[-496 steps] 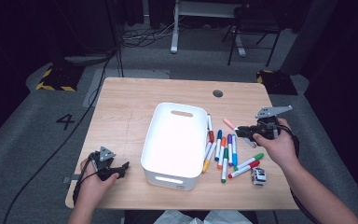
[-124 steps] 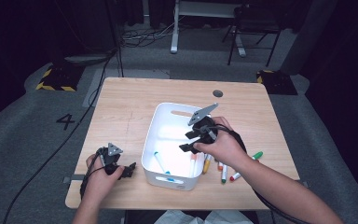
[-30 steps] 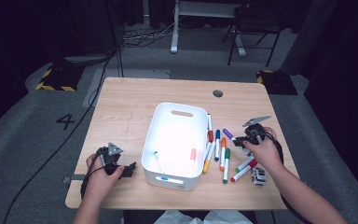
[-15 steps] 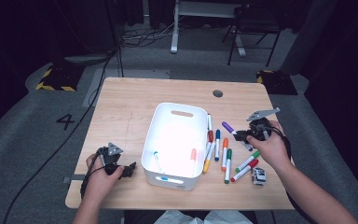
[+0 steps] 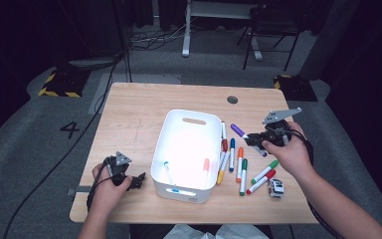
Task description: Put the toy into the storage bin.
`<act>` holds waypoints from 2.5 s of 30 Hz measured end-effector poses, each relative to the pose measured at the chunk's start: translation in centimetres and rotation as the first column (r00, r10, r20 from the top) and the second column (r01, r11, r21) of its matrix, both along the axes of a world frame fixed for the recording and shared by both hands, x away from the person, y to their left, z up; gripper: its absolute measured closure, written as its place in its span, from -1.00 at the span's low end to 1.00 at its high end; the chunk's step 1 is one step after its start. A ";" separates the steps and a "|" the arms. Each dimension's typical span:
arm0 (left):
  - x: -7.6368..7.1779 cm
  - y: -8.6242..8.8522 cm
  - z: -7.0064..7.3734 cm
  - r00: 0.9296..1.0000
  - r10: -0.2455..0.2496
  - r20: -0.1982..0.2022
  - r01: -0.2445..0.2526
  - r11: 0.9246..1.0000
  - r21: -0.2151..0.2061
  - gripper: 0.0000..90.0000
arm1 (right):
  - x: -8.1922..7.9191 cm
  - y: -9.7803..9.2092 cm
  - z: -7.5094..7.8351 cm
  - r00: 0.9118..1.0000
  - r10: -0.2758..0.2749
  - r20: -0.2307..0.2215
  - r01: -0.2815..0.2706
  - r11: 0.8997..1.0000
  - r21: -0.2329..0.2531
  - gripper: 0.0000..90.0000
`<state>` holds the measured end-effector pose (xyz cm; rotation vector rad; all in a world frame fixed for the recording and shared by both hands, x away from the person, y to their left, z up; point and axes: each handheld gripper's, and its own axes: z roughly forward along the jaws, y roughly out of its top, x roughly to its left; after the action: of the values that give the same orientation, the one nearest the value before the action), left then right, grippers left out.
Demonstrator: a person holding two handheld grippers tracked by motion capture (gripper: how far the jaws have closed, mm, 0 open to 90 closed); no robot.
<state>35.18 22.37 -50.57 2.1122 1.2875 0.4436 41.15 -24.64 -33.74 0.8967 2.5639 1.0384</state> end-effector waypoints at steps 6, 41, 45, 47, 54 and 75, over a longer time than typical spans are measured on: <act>0.0 0.0 0.0 1.000 0.003 0.001 -0.003 1.000 0.002 -1.00 | 0.1 1.7 1.0 0.999 0.038 0.005 -0.038 0.999 0.023 0.71; 0.2 -0.3 0.0 1.000 0.016 0.004 -0.016 1.000 0.002 -1.00 | 2.0 12.8 1.1 0.981 0.192 0.014 -0.192 0.981 0.039 0.71; 0.3 -0.3 0.0 1.000 0.015 0.006 -0.015 1.000 0.000 -1.00 | 2.4 13.4 0.4 0.979 0.203 0.011 -0.203 0.979 0.026 0.71; 0.3 -0.3 0.0 1.000 0.016 0.005 -0.016 1.000 0.003 -1.00 | 2.5 13.6 -0.1 0.979 0.206 0.002 -0.206 0.979 0.012 0.71; 0.3 -0.4 0.0 1.000 0.018 0.005 -0.018 1.000 0.002 -1.00 | 2.6 13.8 -1.1 0.977 0.212 -0.016 -0.212 0.977 -0.020 0.71; 0.4 -0.5 0.0 1.000 0.021 0.004 -0.021 1.000 0.002 -1.00 | 2.4 15.1 -3.3 0.961 0.260 -0.094 -0.270 0.956 -0.113 0.71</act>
<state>35.56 21.85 -50.57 2.1008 1.3079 0.4584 43.58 -9.57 -37.00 0.5838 2.8372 0.9106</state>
